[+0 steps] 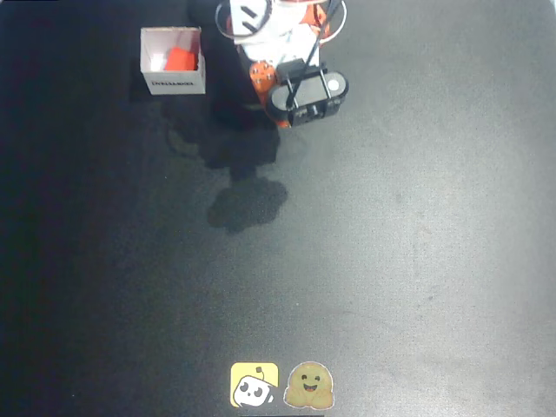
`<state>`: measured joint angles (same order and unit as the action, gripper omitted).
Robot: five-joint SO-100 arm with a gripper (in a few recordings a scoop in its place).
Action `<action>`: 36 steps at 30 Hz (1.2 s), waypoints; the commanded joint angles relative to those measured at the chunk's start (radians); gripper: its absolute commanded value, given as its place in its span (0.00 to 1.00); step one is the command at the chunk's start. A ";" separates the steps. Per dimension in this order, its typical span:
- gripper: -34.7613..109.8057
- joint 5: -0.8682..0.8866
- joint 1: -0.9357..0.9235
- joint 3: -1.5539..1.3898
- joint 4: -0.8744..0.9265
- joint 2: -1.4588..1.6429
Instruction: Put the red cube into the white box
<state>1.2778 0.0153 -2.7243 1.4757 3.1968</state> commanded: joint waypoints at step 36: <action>0.24 0.114 -0.009 -0.229 -0.150 0.000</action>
<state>1.3821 0.0092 -2.9560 1.3223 3.1922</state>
